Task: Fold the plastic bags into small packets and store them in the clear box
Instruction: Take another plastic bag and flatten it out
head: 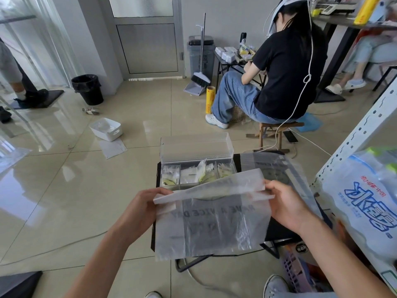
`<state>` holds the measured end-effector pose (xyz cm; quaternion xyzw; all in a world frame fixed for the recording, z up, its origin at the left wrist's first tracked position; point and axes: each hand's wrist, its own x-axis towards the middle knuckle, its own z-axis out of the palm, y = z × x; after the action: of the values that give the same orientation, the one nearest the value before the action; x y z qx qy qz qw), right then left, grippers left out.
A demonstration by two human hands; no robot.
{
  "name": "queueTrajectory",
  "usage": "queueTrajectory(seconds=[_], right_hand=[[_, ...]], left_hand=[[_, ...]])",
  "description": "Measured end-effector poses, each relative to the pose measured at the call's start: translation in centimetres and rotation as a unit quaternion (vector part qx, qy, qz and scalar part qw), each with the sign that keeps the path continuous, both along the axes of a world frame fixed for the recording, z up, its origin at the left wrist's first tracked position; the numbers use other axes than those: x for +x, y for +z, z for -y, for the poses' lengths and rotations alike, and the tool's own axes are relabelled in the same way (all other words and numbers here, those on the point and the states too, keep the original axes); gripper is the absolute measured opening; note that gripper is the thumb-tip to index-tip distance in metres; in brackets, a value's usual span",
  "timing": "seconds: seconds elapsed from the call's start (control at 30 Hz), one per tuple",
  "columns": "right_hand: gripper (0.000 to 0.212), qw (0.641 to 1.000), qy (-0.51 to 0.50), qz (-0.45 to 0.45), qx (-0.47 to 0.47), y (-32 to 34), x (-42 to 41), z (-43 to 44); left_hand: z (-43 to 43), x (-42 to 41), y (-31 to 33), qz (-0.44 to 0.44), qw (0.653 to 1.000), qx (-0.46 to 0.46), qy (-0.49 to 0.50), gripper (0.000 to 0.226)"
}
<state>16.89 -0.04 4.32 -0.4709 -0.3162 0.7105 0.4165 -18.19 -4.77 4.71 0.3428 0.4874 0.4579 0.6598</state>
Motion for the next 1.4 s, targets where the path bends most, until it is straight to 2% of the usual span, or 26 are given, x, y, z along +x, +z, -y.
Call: queueTrajectory(seconds=[0.1,0.13,0.23,0.33,0.4,0.47,0.53,0.6,0.73,0.8,0.87,0.93,1.0,1.07,1.17,1.23,1.4], right_hand=[[0.042,1.000,-0.015,-0.004,-0.006,-0.1,-0.3,0.0],[0.045,1.000,-0.021,0.006,-0.004,-0.2,-0.4,-0.1],[0.044,0.999,-0.026,0.039,0.002,-0.5,-1.0,0.0],[0.031,0.998,-0.002,0.065,0.024,-1.0,-0.7,-0.1],[0.028,0.996,0.047,0.062,0.048,-1.0,-0.4,-0.2],[0.039,0.996,0.060,0.044,0.057,-1.0,-0.1,-0.3],[0.059,0.996,0.055,0.033,0.059,-1.2,0.1,-0.5],[0.064,0.995,0.062,0.040,0.060,-1.2,0.0,-0.5],[0.037,0.996,0.061,0.046,0.036,-1.2,-0.3,-0.2],[0.025,0.992,0.046,0.102,0.049,-1.5,-0.8,0.1],[0.017,0.967,0.049,0.229,0.099,-1.8,-1.7,0.4],[0.016,0.938,0.049,0.315,0.136,-2.0,-2.7,0.8],[0.022,0.940,0.022,0.305,0.149,-1.8,-3.7,1.2],[0.026,0.960,0.004,0.243,0.138,-1.2,-4.2,1.4],[0.037,0.981,-0.008,0.163,0.100,-1.0,-3.4,1.0],[0.032,0.983,-0.015,0.153,0.095,-0.9,-2.4,0.7],[0.032,0.981,0.017,0.162,0.102,-0.2,-1.1,0.6]], left_hand=[[-0.1,-0.3,-0.1,0.047,0.998,-0.029,0.014,0.040],[-0.2,-0.5,-0.2,0.022,0.999,-0.025,0.015,0.045],[-0.1,-0.4,-0.9,-0.094,0.995,0.034,0.003,0.035],[0.2,-0.2,-0.8,-0.114,0.991,0.068,0.017,0.026],[0.3,0.1,-0.5,-0.102,0.992,0.062,0.046,0.038],[0.0,-0.1,-0.6,-0.065,0.995,0.029,0.074,0.045],[-0.1,-0.1,-0.5,-0.041,0.997,0.011,0.062,0.034],[-0.1,-0.1,-0.6,-0.043,0.998,0.005,0.055,0.025],[0.1,0.0,-1.2,-0.064,0.997,0.025,0.045,0.023],[0.3,0.4,-1.3,-0.158,0.985,0.058,0.038,0.022],[0.3,1.2,-1.5,-0.245,0.964,0.087,0.055,0.022],[0.2,2.3,-1.7,-0.254,0.959,0.095,0.075,0.018],[0.2,3.3,-1.7,-0.250,0.959,0.100,0.089,0.014],[0.3,3.6,-1.3,-0.246,0.957,0.119,0.093,0.011],[0.0,2.6,-1.3,-0.220,0.963,0.106,0.112,0.021],[0.0,1.7,-1.0,-0.211,0.967,0.089,0.108,0.031],[0.5,1.1,-0.5,-0.149,0.983,0.084,0.066,0.031]])
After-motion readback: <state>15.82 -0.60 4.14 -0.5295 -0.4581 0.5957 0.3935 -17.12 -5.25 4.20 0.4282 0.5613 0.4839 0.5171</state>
